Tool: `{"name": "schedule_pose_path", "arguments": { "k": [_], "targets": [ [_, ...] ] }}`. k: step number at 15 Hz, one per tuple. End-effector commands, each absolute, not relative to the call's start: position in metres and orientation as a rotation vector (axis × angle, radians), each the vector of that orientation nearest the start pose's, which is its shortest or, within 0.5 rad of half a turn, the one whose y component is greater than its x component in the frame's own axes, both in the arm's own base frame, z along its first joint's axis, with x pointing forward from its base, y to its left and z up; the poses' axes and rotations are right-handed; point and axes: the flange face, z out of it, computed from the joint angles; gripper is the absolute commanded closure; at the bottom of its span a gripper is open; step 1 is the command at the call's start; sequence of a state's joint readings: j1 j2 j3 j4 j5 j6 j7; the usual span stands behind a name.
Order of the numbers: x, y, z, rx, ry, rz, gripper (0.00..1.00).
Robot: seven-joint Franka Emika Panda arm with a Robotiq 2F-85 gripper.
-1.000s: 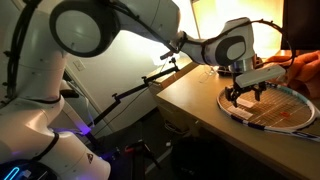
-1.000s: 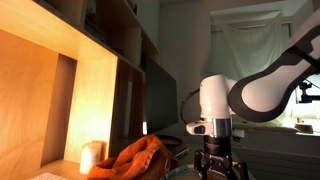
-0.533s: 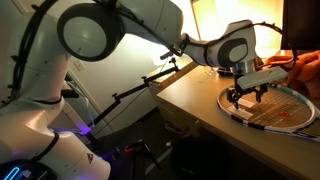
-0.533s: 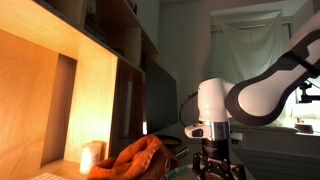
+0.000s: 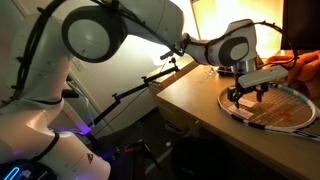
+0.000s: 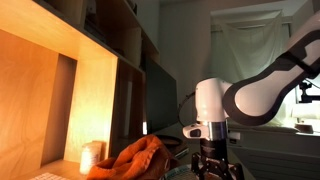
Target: Drop the box on the racket onto the floor
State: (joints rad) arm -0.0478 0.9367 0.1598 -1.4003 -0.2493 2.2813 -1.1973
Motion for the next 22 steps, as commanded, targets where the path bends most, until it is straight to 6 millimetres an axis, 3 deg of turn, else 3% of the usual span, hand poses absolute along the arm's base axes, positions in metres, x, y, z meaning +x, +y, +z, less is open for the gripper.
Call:
{"name": "schedule_pose_path", "arguments": {
  "k": [1, 6, 11, 17, 22],
  "targets": [
    [0.725, 0.052, 0.141, -2.398, -2.053, 0.131, 0.26],
    [0.730, 0.048, 0.147, -2.410, -2.056, 0.110, 0.66],
    [0.732, 0.044, 0.150, -2.424, -2.049, 0.086, 1.00],
    [0.731, 0.043, 0.152, -2.437, -2.041, 0.067, 1.00],
    [0.722, 0.060, 0.168, -2.441, -2.091, -0.009, 1.00]
  ]
}}
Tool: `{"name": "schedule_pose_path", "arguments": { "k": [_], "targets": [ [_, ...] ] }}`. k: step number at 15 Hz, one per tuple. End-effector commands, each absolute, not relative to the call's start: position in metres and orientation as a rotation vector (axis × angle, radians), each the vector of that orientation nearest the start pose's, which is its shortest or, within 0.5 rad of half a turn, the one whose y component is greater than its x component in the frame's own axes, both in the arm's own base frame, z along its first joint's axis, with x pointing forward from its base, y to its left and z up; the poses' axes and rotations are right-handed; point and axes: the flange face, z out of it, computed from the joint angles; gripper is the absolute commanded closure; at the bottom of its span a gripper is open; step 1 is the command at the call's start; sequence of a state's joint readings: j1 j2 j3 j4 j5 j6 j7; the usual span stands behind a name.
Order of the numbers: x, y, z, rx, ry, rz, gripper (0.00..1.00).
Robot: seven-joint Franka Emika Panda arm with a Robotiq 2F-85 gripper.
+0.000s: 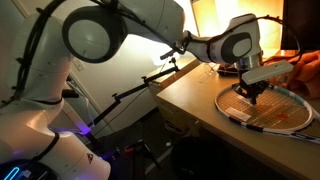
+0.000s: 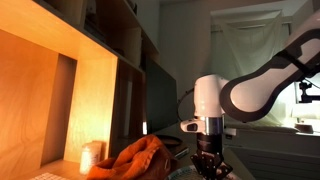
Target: Drop the box on the racket onto the floor
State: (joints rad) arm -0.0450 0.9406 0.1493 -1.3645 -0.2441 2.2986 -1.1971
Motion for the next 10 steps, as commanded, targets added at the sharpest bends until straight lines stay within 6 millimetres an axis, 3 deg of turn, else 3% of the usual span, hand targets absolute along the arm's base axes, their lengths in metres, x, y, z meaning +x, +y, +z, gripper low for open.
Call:
{"name": "schedule_pose_path", "arguments": {
  "k": [1, 10],
  "targets": [
    [0.718, 0.068, 0.172, -2.435, -2.116, -0.035, 1.00],
    [0.665, 0.143, 0.203, -2.339, -2.348, -0.235, 1.00]
  ]
}}
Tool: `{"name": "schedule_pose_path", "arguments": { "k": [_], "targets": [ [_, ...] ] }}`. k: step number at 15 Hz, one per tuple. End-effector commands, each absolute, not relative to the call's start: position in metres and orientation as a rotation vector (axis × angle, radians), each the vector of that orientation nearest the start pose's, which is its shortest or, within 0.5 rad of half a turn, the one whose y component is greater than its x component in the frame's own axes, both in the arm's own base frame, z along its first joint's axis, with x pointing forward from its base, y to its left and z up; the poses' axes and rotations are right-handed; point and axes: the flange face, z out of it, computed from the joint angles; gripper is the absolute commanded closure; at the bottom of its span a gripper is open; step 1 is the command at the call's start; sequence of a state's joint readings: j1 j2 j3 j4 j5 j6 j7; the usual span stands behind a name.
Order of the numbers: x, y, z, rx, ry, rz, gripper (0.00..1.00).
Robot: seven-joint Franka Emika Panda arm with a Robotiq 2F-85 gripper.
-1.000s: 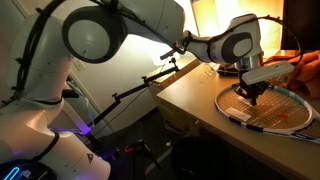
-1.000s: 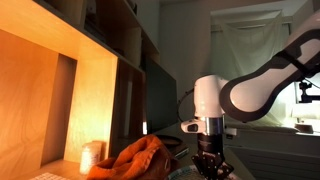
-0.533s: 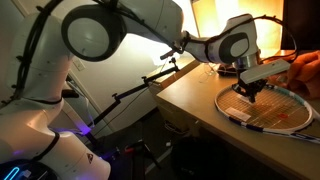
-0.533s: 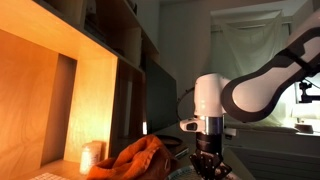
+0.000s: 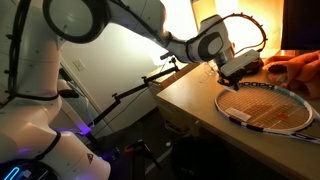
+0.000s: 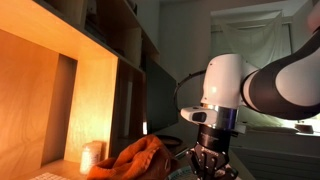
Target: Drop the box on the racket onto the floor
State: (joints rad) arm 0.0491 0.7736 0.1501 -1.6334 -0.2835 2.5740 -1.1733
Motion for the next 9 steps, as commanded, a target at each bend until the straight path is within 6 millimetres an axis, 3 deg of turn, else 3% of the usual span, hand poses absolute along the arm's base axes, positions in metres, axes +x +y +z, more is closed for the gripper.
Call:
{"name": "schedule_pose_path", "arguments": {
  "k": [1, 4, 9],
  "targets": [
    [0.659, 0.149, 0.204, -2.325, -2.368, -0.242, 1.00],
    [0.646, 0.165, 0.201, -2.272, -2.414, -0.240, 1.00],
    [0.632, 0.166, 0.199, -2.258, -2.409, -0.352, 1.00]
  ]
}}
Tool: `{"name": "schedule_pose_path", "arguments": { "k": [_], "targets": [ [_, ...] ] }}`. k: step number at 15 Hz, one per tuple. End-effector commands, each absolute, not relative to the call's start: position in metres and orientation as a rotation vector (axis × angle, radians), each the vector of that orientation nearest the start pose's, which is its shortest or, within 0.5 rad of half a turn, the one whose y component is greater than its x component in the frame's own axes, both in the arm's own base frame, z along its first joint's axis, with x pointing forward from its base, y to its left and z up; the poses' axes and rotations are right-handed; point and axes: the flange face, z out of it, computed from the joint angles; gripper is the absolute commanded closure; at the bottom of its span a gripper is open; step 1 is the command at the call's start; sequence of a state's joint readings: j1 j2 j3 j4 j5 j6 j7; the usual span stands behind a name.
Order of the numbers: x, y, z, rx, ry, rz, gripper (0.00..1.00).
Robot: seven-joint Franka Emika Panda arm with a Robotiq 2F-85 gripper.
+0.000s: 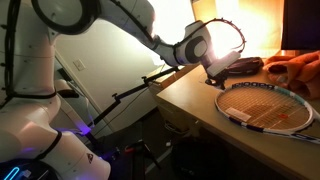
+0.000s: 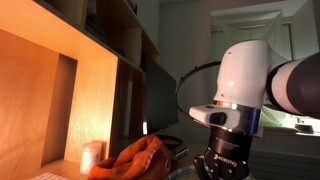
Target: Drop the box on the racket onto the floor
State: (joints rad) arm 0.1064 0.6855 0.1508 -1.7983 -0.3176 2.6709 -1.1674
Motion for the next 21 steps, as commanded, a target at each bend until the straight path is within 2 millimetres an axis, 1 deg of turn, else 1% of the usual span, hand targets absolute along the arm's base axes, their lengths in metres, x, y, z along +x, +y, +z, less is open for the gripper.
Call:
{"name": "schedule_pose_path", "arguments": {
  "k": [1, 3, 5, 6, 8, 10, 11, 12, 16, 21],
  "targets": [
    [0.627, 0.163, 0.201, 1.991, 2.133, 0.407, 1.00],
    [0.622, 0.157, 0.209, 1.933, 2.079, 0.582, 1.00],
    [0.615, 0.149, 0.211, 1.875, 2.026, 0.744, 1.00],
    [0.606, 0.142, 0.207, 1.852, 2.009, 0.802, 1.00],
    [0.594, 0.131, 0.204, 1.829, 1.951, 0.890, 1.00],
    [0.582, 0.120, 0.198, 1.864, 1.871, 0.907, 1.00],
    [0.593, 0.121, 0.208, 1.894, 1.859, 0.889, 1.00],
    [0.587, 0.119, 0.202, 1.916, 1.850, 0.871, 1.00],
    [0.587, 0.124, 0.210, 1.952, 1.811, 0.885, 1.00],
    [0.585, 0.129, 0.213, 1.979, 1.777, 0.888, 1.00]
  ]
}}
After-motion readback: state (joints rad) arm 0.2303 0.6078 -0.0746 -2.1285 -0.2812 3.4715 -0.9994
